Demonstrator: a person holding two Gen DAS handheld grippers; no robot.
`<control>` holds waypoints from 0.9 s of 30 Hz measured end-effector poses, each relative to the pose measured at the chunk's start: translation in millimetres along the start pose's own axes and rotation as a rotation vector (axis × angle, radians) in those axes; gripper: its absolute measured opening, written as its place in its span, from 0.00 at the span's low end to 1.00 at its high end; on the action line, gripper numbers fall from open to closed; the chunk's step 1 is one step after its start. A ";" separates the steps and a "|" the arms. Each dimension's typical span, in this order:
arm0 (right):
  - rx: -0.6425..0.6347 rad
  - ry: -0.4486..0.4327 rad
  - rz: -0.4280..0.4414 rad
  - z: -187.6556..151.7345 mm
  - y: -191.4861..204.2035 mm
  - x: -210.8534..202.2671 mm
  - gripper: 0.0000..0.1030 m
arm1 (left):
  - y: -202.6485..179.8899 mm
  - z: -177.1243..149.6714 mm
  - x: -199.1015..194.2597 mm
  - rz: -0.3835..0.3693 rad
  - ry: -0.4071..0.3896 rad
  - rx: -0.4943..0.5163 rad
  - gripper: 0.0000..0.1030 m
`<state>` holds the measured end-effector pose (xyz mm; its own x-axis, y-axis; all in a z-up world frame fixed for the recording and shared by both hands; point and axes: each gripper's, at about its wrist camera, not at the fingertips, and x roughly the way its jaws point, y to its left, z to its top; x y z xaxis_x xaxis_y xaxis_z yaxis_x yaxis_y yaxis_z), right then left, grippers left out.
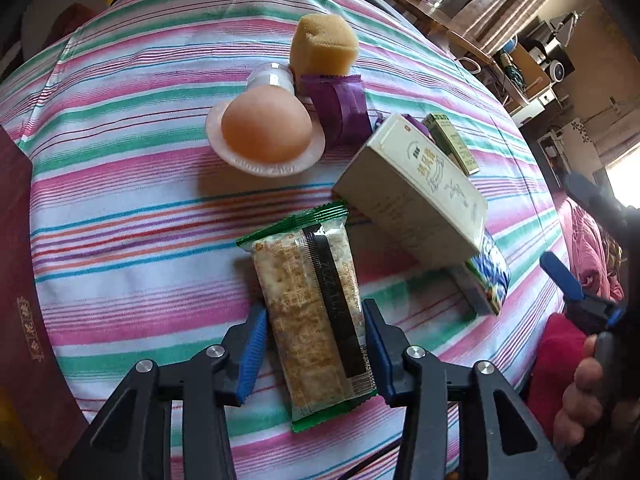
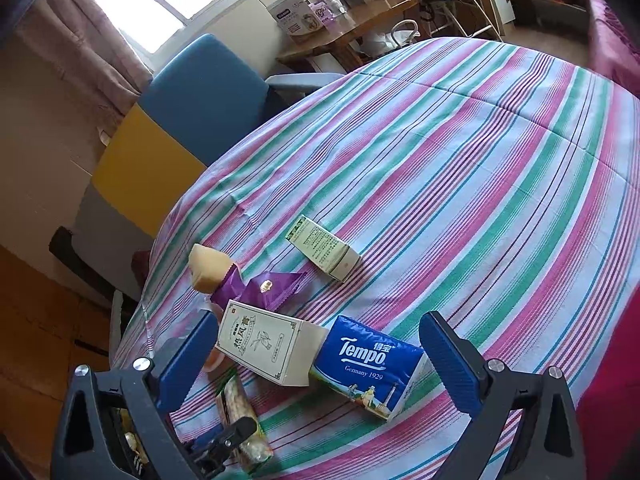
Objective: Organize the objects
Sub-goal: 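Grasp the green-edged cracker packet with the left tool while the right tool approaches the Tempo pack, then carry the cracker packet over the tray with the left tool while the right tool grasps the Tempo pack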
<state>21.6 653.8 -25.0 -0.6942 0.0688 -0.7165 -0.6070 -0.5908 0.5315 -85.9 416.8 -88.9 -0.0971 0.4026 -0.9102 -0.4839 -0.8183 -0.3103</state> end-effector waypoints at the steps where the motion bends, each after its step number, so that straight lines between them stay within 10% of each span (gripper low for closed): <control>1: -0.006 0.013 -0.016 0.6 0.1 3.1 0.98 | 0.9 -7.5 -3.2 -0.001 -0.003 0.015 0.44; 27: -0.023 0.151 -0.184 0.0 -10.2 32.3 0.86 | -10.2 -76.1 -60.3 -0.040 -0.122 0.230 0.39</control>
<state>5.4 662.1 -53.6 -0.5062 0.0573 -0.8605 -0.7080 -0.5973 0.3767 -8.9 369.7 -51.8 -0.1713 0.4906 -0.8544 -0.6732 -0.6915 -0.2621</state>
